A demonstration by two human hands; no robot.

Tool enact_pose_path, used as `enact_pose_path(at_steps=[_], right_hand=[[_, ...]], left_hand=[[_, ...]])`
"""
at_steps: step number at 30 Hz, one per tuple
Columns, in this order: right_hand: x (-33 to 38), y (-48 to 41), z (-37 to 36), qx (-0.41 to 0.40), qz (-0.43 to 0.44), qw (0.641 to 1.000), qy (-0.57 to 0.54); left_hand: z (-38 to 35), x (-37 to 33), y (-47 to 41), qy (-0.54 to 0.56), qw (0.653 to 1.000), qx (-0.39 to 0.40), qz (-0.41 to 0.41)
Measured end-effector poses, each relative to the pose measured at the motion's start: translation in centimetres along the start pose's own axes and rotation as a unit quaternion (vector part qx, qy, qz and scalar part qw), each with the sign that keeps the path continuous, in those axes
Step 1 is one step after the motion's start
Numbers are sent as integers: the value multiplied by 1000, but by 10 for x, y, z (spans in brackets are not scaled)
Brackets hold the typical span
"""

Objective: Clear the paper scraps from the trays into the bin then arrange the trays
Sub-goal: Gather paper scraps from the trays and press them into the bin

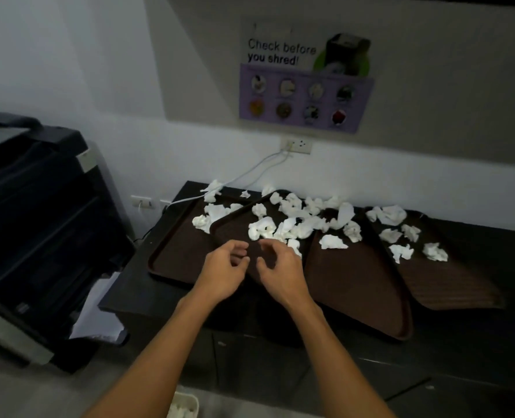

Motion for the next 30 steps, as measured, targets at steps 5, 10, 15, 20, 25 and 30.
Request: enact_pose_path(at_steps=[5, 10, 15, 20, 25, 30], right_hand=[[-40, -29, 52, -19, -19, 1000, -4], [-97, -67, 86, 11, -58, 998, 5], [-143, -100, 87, 74, -80, 993, 33], [-183, -115, 89, 91, -99, 990, 34], [-211, -115, 100, 84, -105, 990, 38], [-226, -111, 111, 74, -107, 991, 44]], left_hand=[[-37, -26, -47, 2, 1000, 3, -16], [-66, -27, -93, -4, 1000, 3, 4], [-95, -6, -123, -14, 999, 11, 46], [-131, 12, -148, -48, 995, 45, 69], [-170, 20, -163, -136, 984, 104, 49], [-195, 34, -172, -218, 966, 127, 61]])
Point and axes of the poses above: each hand's wrist, its own y-axis away from the middle knuckle, its own z-axis out of the back of the hand, x = y × z, the point moved 4 cm from there along -y, towards the middle knuckle, and after that the axes turned 7 degrees about x, right-handed, at the moved point
